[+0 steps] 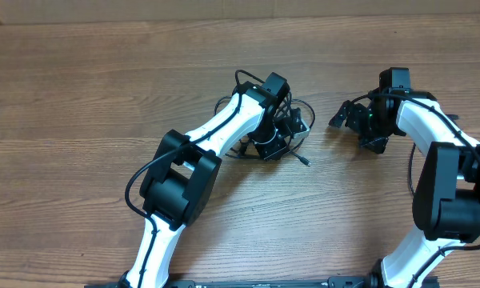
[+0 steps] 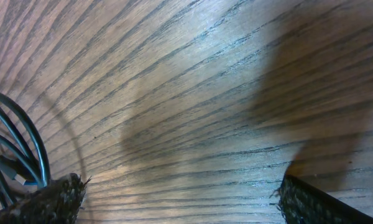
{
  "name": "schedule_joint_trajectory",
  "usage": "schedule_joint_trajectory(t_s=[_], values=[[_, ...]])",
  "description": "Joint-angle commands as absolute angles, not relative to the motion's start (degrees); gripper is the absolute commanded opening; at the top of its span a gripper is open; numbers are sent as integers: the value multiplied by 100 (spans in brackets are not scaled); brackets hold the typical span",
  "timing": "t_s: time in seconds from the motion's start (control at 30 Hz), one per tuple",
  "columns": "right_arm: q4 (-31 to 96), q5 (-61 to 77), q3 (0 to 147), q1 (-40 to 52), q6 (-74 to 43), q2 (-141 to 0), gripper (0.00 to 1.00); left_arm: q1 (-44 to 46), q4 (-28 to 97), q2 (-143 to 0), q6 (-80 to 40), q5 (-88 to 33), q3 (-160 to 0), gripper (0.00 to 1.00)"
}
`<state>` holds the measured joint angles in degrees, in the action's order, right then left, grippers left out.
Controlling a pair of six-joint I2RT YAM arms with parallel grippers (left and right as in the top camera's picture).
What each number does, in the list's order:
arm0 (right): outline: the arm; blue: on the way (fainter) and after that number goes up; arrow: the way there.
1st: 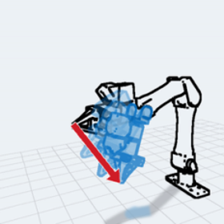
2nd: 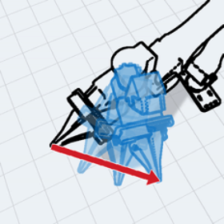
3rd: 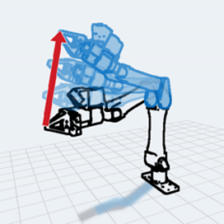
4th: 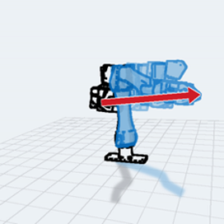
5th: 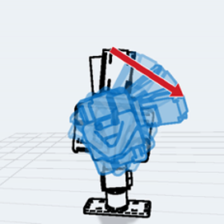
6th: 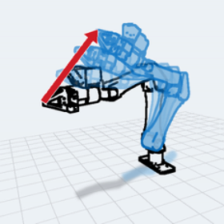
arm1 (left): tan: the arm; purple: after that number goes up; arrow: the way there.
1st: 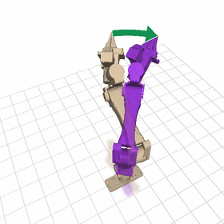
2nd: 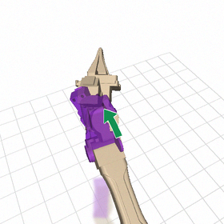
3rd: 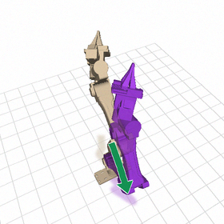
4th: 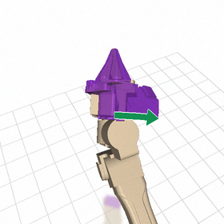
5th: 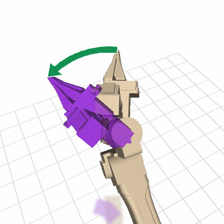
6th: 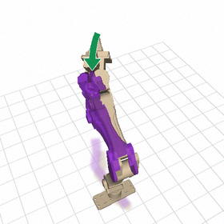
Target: Untangle cables
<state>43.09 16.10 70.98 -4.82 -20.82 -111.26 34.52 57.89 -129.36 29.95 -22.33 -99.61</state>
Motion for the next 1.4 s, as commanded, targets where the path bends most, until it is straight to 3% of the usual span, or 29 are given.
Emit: schedule_joint_trajectory(t_s=[0.0,0.97,1.37], values=[[4351,1662,6746,-397,-2119,-11587,100,3479,5966,-12988,2808,-2340,-10232,4],[4351,1662,6746,-397,-2119,-11587,100,3291,5920,-12984,2353,-2206,-10359,4],[3365,1734,6746,-397,-2141,-11587,100,3291,5800,-12984,2045,-2209,-10361,4]])
